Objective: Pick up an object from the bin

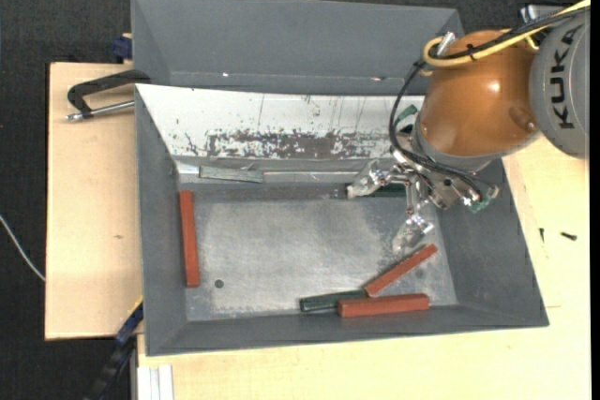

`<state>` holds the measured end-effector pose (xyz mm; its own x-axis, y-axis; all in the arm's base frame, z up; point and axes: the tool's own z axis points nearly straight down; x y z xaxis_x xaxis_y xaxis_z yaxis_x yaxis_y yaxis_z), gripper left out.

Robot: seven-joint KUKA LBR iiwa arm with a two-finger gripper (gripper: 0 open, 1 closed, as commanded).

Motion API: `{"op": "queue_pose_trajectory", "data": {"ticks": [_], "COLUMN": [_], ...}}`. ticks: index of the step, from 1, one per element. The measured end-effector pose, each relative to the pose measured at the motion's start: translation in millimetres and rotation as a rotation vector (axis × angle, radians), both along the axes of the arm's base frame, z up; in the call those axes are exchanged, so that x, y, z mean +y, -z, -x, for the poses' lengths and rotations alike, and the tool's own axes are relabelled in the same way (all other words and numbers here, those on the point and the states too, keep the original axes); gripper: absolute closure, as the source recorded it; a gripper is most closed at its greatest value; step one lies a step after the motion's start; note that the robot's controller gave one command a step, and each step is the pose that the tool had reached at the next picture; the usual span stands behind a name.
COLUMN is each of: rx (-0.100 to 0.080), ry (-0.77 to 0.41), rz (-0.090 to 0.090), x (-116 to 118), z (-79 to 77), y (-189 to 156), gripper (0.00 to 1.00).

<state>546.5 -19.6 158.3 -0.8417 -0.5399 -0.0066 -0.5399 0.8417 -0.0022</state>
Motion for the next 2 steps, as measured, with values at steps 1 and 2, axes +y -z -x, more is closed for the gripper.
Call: {"op": "queue_pose_trajectory", "data": {"ticks": [1, 2], "rx": [-0.002, 0.004], "ry": [0.007, -0.131], "rz": [0.000, 0.001], "x": [-19, -43], "z": [-33.4, -6.7], "y": [25, 29], "gripper": [0.00, 0.00]}}
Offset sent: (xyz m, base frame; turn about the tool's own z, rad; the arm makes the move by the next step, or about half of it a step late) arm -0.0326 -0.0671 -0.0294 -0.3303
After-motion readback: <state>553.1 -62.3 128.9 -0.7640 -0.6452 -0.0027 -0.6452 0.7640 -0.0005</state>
